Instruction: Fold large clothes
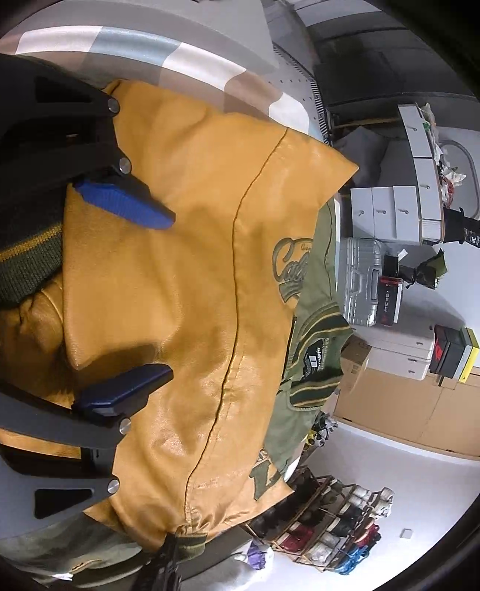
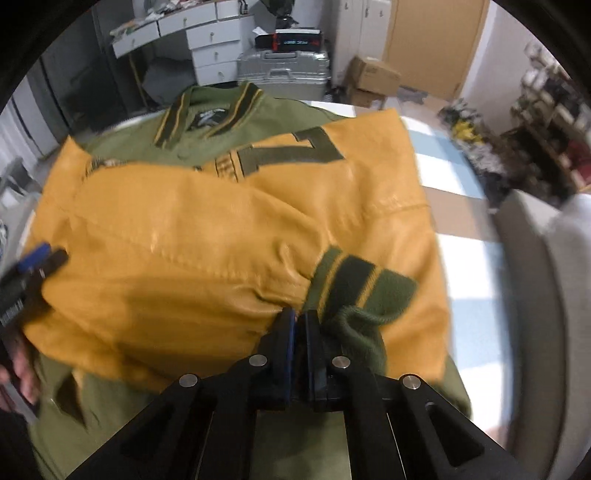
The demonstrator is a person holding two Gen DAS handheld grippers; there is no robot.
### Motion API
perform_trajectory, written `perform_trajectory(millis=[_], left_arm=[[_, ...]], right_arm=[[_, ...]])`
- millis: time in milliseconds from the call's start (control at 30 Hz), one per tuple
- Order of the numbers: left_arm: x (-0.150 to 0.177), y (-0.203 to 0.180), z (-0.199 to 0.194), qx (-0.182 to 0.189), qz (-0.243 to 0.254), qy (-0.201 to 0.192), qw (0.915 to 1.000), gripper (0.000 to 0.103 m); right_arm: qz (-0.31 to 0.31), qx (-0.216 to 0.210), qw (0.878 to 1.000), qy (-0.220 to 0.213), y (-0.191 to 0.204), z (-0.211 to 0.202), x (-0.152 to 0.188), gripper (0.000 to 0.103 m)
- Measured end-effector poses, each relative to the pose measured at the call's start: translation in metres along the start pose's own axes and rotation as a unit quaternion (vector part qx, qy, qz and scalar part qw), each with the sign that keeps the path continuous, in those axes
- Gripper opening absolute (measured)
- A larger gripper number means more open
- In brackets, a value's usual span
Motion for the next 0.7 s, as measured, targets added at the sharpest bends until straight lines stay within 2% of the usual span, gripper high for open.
perform_trajectory(millis=[67,133,167,200,233,267,300,333,467,500,533,567,600,667,700], left_arm=[[-0.001,0.001,0.001,0.002,-0.002,0.000,1.0000,0.071],[-0.001,0.004,0.002,0.004,-0.007,0.001,1.0000,0.071],[-0.001,0.004,0.002,0.005,-0.008,0.000,1.0000,0.071],[-0.002,0.004,0.002,0.008,-0.010,0.000,0.9999,0.071],[-0.002,0.005,0.002,0.009,-0.011,0.000,0.9999,0.071],[-0.002,0.005,0.002,0.011,-0.012,0.000,0.9999,0.071],[-0.002,0.005,0.002,0.013,-0.014,0.000,0.9998,0.071],[-0.002,0.006,0.002,0.015,-0.015,-0.001,0.9998,0.071],[-0.003,0.007,0.002,0.029,-0.028,-0.002,0.9992,0.071],[-0.003,0.007,0.002,0.031,-0.030,-0.003,0.9990,0.071],[-0.004,0.008,0.002,0.033,-0.031,-0.003,0.9989,0.071],[-0.004,0.008,0.002,0.036,-0.033,-0.003,0.9988,0.071],[-0.004,0.008,0.002,0.038,-0.034,-0.004,0.9987,0.071],[-0.004,0.010,0.002,0.043,-0.039,-0.004,0.9983,0.071],[-0.004,0.011,0.003,0.044,-0.042,-0.003,0.9982,0.071]], right_arm=[[-0.021,0.042,0.999,0.000,0.006,-0.009,0.005,0.006],[-0.029,0.045,0.998,-0.019,0.016,-0.027,-0.003,0.007],[-0.023,0.022,0.999,-0.037,0.021,-0.039,-0.011,0.007],[-0.016,-0.008,0.998,-0.052,0.026,-0.050,-0.018,0.013],[-0.008,-0.053,0.996,-0.074,0.037,-0.065,-0.029,0.024],[-0.004,-0.076,0.993,-0.086,0.046,-0.074,-0.039,0.030],[-0.006,-0.089,0.992,-0.090,0.057,-0.077,-0.048,0.042],[-0.013,-0.107,0.990,-0.093,0.072,-0.079,-0.059,0.043],[-0.054,-0.165,0.982,-0.072,0.138,-0.056,-0.101,0.042],[-0.057,-0.173,0.982,-0.058,0.155,-0.044,-0.108,0.037],[-0.056,-0.184,0.980,-0.043,0.168,-0.031,-0.115,0.024],[-0.055,-0.188,0.980,-0.022,0.179,-0.014,-0.120,0.019],[-0.059,-0.183,0.981,-0.003,0.188,0.003,-0.124,0.018],[-0.094,-0.144,0.984,0.042,0.201,0.044,-0.118,0.018],[-0.103,-0.140,0.985,0.016,0.201,0.043,-0.118,0.017]])
Point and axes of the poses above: each gripper's, at about its wrist camera, not at the fingertips, and z roughly the way its jaws point, y to its left, x to its underside, the point moved 9 cm from there along z, roughly the way its jaws point, and after that the axes turned 5 degrees about y, right-handed, at the moved point
